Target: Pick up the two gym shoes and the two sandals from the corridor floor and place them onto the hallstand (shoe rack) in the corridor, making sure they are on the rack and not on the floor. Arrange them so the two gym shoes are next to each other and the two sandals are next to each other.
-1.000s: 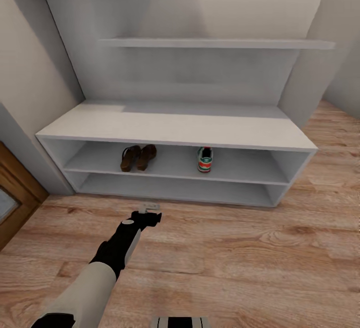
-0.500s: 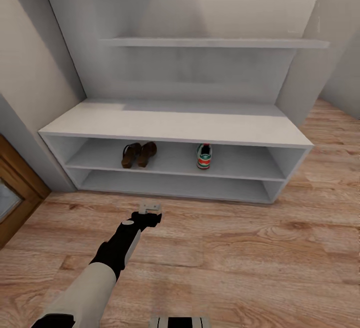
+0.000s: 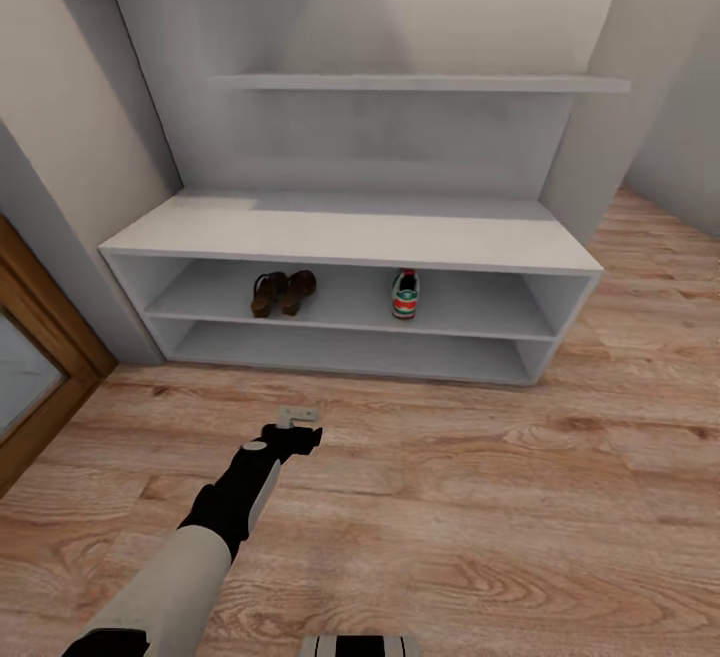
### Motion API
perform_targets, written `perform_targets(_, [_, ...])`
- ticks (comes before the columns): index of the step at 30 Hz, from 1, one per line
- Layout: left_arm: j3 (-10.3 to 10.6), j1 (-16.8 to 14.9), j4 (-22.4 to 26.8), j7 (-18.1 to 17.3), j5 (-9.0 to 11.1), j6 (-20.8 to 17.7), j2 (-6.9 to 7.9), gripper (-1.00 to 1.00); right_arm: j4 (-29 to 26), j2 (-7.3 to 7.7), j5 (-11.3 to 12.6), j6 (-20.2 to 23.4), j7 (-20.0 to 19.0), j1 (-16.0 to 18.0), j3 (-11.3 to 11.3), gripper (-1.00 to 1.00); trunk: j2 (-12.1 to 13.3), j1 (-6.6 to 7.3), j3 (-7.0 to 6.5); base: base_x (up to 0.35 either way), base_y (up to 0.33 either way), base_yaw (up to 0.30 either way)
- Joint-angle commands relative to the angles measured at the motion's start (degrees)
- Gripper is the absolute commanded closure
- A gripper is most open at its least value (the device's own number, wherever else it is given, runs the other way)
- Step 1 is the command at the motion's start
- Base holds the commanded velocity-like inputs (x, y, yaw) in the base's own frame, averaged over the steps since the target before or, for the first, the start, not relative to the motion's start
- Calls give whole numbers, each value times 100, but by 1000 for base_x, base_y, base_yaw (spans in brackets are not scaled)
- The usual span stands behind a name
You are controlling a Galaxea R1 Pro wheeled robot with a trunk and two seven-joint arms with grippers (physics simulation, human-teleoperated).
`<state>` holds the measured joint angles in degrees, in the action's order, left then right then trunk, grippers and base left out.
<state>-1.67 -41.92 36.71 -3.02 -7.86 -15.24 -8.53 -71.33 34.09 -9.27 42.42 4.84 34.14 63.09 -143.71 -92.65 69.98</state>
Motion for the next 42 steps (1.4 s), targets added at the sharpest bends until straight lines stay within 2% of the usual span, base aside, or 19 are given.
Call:
perform_targets(1, [-41,-1,12,-33,-55,-16,1,-100,-4,1,-39,30,-10,5,-2,100,-2,2,5,-36,0,0])
perform_targets(6, [-111,7,12,-40,-48,422,11,-100,-4,-13,-40,34,-10,5,-2,100,-2,2,5,-8,0,0])
perform_targets(8, [-270,8,12,-46,42,559,78,-100,-4,-139,-37,37,-10,5,1,100,-2,2,5,-2,0,0])
perform_targets(9, [-498,8,12,-55,206,637,201,-100,-4,-227,-36,35,-11,5,0,100,-2,2,5,0,0,0])
perform_targets(13, [-889,8,17,-80,576,830,407,-100,4,-433,-21,17,-16,5,-9,100,-2,2,5,0,0,0])
perform_targets(14, [-940,8,17,-94,633,869,440,-100,6,-483,-22,11,-17,5,-12,100,-2,2,5,0,0,0])
perform_targets(16, [-1054,8,15,-203,770,980,592,-100,34,-724,-26,-4,-24,5,-64,100,-2,2,5,0,0,0])
perform_targets(18, [-1089,8,13,-341,818,1018,705,-100,100,-930,-29,-9,-30,5,-261,100,-2,2,5,0,0,0])
perform_targets(19, [-1098,8,11,-404,830,1026,738,-100,130,-997,-29,-10,-31,5,-382,100,-2,2,5,0,0,0])
perform_targets(21, [-1119,8,6,-739,852,1060,832,-100,259,-1222,-24,-9,-29,5,-1178,100,-2,2,5,0,0,0])
perform_targets(22, [-1122,8,5,-838,854,1072,854,-100,289,-1272,-20,-8,-27,5,-1442,100,-2,2,5,0,0,0])
perform_targets(23, [-1129,8,4,-1036,858,1105,897,-100,344,-1365,-10,-9,-22,5,-2009,100,-2,2,5,0,0,0])
perform_targets(24, [-1132,8,4,-1129,860,1128,920,-100,371,-1408,-5,-10,-16,5,-2301,100,-2,2,5,0,0,0])
perform_targets(26, [-1136,11,-6,-1408,861,1238,1028,-100,485,-1557,18,-12,-1,5,-3377,100,-2,2,5,0,0,0])
perform_targets(29, [-1135,15,-26,-1542,855,1382,1100,-100,603,-1682,30,-7,2,5,-4088,100,-2,2,5,0,0,0])
perform_targets(31, [-1135,15,-31,-1582,853,1458,1122,-100,657,-1782,36,5,0,5,-4286,100,-2,2,5,0,0,0])
perform_targets(34, [-1132,16,-39,-1630,845,1567,1145,-100,817,-2053,48,21,-10,5,-4504,100,-2,2,5,0,0,0])
perform_targets(35, [-1129,17,-43,-1642,843,1596,1150,-100,942,-2217,48,28,-13,5,-4559,100,-2,2,5,0,0,0])
perform_targets(42, [-1116,39,-49,-1663,735,1647,1159,-100,1716,-2761,48,51,-30,5,-4651,100,-2,2,5,0,0,0])
